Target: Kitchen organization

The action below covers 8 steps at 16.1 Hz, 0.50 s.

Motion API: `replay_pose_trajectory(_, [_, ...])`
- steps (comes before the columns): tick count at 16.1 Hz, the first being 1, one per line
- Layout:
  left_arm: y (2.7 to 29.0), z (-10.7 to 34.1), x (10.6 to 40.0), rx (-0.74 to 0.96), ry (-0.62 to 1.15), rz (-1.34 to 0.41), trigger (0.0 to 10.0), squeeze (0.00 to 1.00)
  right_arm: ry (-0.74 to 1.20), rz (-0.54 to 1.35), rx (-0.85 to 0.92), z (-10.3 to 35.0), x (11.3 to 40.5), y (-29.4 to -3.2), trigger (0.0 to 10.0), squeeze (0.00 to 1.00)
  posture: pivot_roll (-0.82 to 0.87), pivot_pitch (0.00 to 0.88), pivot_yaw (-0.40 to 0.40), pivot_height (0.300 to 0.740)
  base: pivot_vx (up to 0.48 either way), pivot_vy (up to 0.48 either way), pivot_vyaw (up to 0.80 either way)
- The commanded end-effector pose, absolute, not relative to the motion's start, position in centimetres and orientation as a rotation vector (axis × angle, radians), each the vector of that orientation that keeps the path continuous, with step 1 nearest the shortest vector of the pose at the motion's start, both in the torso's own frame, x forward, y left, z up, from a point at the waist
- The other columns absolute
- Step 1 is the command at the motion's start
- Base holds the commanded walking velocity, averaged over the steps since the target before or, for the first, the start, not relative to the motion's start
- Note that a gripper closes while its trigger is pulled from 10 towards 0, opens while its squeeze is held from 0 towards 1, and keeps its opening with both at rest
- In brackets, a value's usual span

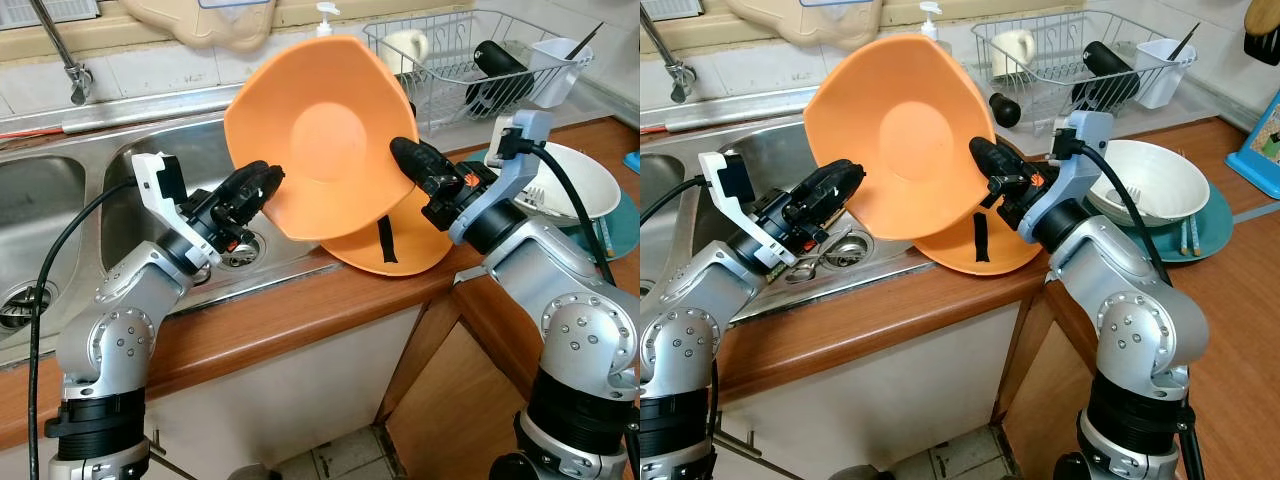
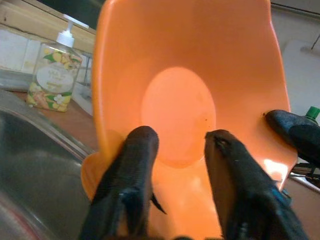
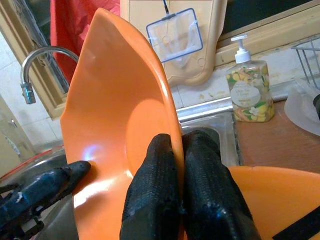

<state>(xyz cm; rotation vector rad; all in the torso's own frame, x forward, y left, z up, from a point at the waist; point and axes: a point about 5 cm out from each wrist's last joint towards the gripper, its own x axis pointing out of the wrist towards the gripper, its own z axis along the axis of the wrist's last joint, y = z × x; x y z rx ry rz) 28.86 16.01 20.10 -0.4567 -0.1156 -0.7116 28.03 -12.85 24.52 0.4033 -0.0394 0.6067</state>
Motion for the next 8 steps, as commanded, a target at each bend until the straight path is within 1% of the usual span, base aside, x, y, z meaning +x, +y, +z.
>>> replay_pose_trajectory(1, [16.43,19.20,28.93,-0.464,-0.078,-0.670,0.0,0.00,-0.114,0.656,0.426,25.83,27.53,-12.61,0.0,0.00,-0.06,0.000,0.053,0.740,0.000,0.000,0.00])
replay_pose_trajectory(8, [16.65,18.91,29.23,-0.455,-0.070,-0.640,0.0,0.00,-0.116,0.650,0.430,25.91,27.51,-12.55,0.0,0.00,-0.06,0.000,0.056,0.740,0.000,0.000,0.00])
